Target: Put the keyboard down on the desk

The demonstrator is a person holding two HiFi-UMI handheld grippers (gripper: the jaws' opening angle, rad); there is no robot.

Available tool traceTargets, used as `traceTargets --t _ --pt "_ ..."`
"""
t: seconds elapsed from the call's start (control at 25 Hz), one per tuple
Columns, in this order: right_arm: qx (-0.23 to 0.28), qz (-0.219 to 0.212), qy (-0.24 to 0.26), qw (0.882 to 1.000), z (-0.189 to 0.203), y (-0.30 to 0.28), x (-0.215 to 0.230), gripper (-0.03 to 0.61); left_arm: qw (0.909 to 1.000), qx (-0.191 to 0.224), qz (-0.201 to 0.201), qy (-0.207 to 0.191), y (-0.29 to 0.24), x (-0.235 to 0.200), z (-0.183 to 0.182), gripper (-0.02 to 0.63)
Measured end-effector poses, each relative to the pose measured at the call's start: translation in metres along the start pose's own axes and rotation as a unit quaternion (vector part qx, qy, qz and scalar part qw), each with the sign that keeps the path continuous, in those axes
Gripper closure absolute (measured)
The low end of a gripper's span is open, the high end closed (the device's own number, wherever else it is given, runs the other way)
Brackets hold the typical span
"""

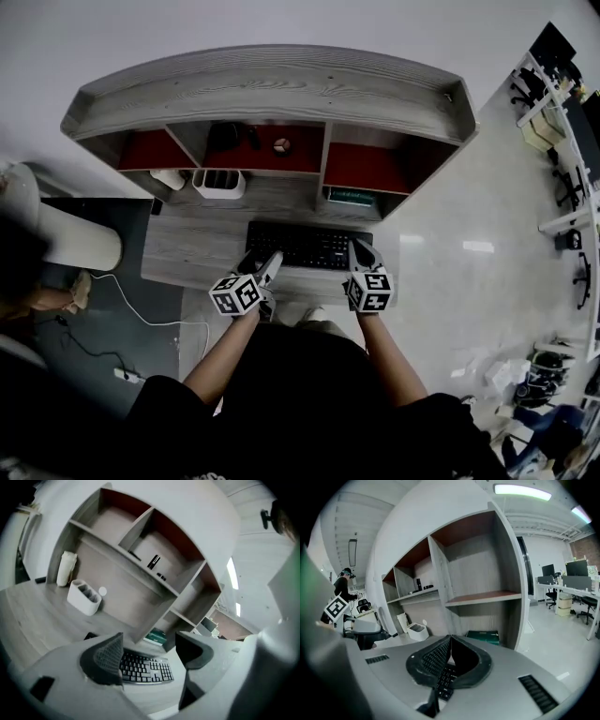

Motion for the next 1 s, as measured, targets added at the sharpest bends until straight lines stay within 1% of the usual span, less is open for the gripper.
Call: traceTargets --t 0.04,0.08,0.12,0.16,0.24,0.32,0.36,0.44,0.52,0.72,0.88,1.0 --pt "0.008 0.0 0.005 1.0 -0.009 0.002 -0.001 0.565 0.9996 0.018 0.013 -0.018 0.006 0.007 -0.009 0.271" --pt "0.016 0.0 0.01 1.0 -0.017 0.003 -0.003 0.565 0.9983 0.035 0.027 -0.038 0.011 0.014 -0.019 0.334" --pt "0.023 0.0 0.016 1.0 -0.025 0.004 -0.006 0.565 0.9963 0.051 0.041 -0.056 0.015 0.02 -0.029 0.422" --pt "0.029 -0.002 0.024 0.999 -0.033 0.005 -0.011 0.565 0.9938 0.065 0.053 -0.073 0.019 0.025 -0.04 0.472" --pt "0.041 -0.009 0.037 0.998 -0.049 0.008 -0.022 0.565 0.989 0.085 0.064 -0.102 0.027 0.032 -0.059 0.511" --pt "0.052 -0.016 0.051 0.997 -0.062 0.013 -0.032 0.565 0.9851 0.095 0.055 -0.133 0.033 0.032 -0.077 0.574" --pt "0.056 -0.017 0.056 0.997 -0.067 0.014 -0.034 0.565 0.9831 0.097 0.046 -0.148 0.036 0.031 -0.084 0.592" --pt "0.061 -0.016 0.061 0.996 -0.076 0.014 -0.037 0.565 0.9798 0.099 0.035 -0.171 0.041 0.025 -0.098 0.597" --pt "0.064 -0.015 0.059 0.996 -0.082 0.01 -0.04 0.565 0.978 0.101 0.028 -0.18 0.044 0.016 -0.108 0.597" --pt "0.071 0.007 0.042 0.997 -0.084 0.01 -0.04 0.565 0.9755 0.111 0.031 -0.187 0.047 -0.003 -0.119 0.598" --pt "0.069 0.014 0.053 0.996 -0.085 0.001 -0.045 0.565 0.9731 0.113 0.024 -0.199 0.045 -0.008 -0.126 0.598" --pt "0.069 0.023 0.063 0.995 -0.092 -0.001 -0.045 0.566 0.9727 0.123 0.027 -0.195 0.04 -0.004 -0.131 0.598"
Point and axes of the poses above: the fingertips, and each gripper's own axes: y backward along the fingers, x to its right, z out of its underside, the point moved 7 cm from there along y, backward along the fingers, and after that the axes turned 7 degrees about -z, right-handed, at the moved point
